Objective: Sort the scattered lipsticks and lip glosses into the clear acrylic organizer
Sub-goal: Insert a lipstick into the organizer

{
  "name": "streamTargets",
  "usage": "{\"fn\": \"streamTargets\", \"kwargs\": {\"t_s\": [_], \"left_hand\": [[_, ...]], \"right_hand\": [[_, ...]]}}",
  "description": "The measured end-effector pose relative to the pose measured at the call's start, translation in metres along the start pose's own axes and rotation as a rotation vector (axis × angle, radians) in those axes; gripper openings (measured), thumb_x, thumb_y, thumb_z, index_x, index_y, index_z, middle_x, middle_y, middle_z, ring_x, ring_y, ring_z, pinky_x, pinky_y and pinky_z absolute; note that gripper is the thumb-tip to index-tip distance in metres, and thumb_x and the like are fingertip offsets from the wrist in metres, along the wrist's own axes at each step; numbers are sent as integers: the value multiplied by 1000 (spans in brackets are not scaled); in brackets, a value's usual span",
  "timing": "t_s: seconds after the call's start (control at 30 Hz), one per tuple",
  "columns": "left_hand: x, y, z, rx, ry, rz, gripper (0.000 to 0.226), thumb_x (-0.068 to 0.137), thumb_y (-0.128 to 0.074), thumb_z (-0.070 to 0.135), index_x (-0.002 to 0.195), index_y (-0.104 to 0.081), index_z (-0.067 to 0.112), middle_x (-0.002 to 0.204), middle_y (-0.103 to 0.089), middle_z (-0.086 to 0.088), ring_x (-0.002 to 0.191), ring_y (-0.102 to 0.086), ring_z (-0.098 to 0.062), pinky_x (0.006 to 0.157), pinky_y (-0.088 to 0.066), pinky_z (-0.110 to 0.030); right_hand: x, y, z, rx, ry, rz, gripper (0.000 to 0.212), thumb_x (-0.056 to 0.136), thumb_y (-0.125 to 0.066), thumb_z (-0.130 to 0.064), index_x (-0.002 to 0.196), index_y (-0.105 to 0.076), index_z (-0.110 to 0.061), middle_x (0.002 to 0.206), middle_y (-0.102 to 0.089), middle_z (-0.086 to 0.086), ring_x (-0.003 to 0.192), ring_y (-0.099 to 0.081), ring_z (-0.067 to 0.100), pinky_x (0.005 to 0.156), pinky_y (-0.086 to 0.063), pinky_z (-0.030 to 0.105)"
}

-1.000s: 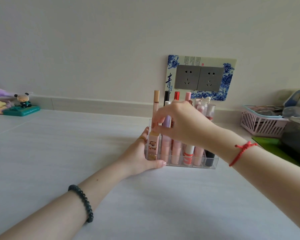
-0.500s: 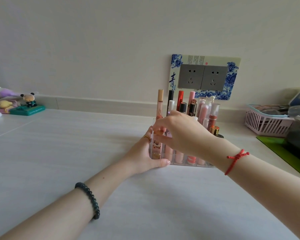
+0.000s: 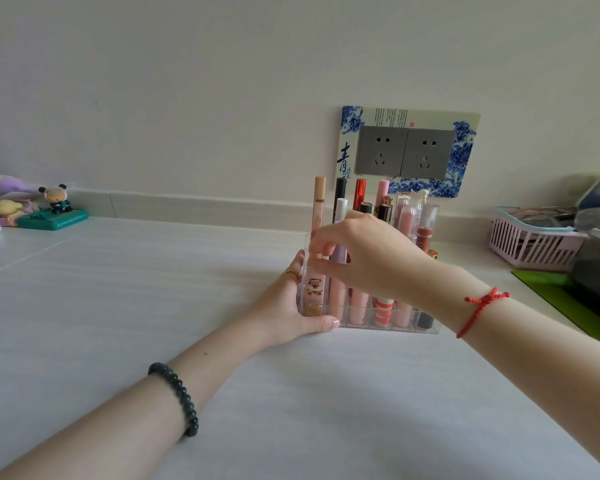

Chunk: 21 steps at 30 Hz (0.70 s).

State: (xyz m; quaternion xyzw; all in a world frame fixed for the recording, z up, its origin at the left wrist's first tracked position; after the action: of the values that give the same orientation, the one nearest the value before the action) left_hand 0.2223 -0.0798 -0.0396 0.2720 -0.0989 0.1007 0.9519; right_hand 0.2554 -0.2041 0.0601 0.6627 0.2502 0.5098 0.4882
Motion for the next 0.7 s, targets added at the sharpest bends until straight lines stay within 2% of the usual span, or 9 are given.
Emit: {"fn": "streamTargets", "kwargs": {"t_s": [0.1, 0.2, 0.3, 0.37, 0.43, 0.53, 0.7], "left_hand": [[0, 0, -1, -23, 22, -15, 116, 58, -80, 29, 146, -5, 22, 148, -33, 2, 134, -35, -14, 109, -34, -40], [0, 0, -1, -39, 18, -19, 112, 63, -81, 21, 146, -6, 21, 147, -34, 2, 133, -37, -13, 108, -35, -40], [0, 0, 1, -36, 16, -17, 115, 56, -78, 30, 146, -7, 22, 146, -36, 3, 132, -38, -13, 107, -36, -41], [0, 0, 1, -34, 13, -16, 116, 55, -77, 32, 146, -6, 22, 146, -36, 3, 132, -38, -12, 108, -36, -40], [0, 0, 1, -42, 12, -19, 116, 56, -79, 29, 146, -5, 22, 144, -39, 4, 130, -40, -11, 108, -36, -39], [0, 0, 0, -61, 7, -23, 113, 63, -80, 19, 146, -4, 23, 144, -38, 5, 131, -39, -11, 109, -34, -40], [0, 0, 0, -41, -10, -15, 117, 56, -78, 31, 146, -4, 24, 146, -34, 7, 133, -35, -8, 111, -32, -39]], "right_hand": [[1, 9, 3, 20, -22, 16, 22, 85, -60, -31, 103, -67, -20, 94, -70, -5, 81, -55, 8, 77, -50, 27], [-1, 19, 8, 30, -42, 12, 19, 85, -61, -26, 102, -67, -21, 93, -70, -5, 81, -60, 9, 78, -50, 25], [-5, 27, 15, 22, -51, 14, 16, 84, -62, -24, 99, -68, -21, 91, -70, -8, 69, -56, -3, 66, -39, 4], [-9, 32, 21, 23, -68, 10, 16, 84, -62, -23, 98, -69, -22, 87, -69, -10, 60, -48, -12, 62, -34, -1], [-14, 36, 26, 29, -92, 4, 16, 83, -63, -23, 98, -69, -22, 85, -67, -11, 59, -46, -13, 61, -31, -7], [-22, 43, 33, 31, -126, 10, 16, 82, -64, -24, 97, -69, -23, 77, -62, -16, 55, -49, -15, 59, -33, -6], [-33, 60, 45, 22, -156, 90, 14, 81, -66, -23, 94, -71, -23, 79, -67, -11, 57, -51, -12, 60, -30, -7]]}}
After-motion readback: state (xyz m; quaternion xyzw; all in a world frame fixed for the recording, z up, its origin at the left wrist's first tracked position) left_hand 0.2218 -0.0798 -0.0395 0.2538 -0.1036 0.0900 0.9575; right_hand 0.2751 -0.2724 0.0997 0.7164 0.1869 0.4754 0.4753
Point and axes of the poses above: each hand's wrist, its own x-axis towards the middle knuckle, its own y-axis out of the back of the hand, z = x × y, the point moved 2 cm from there along x, towards the middle knuckle
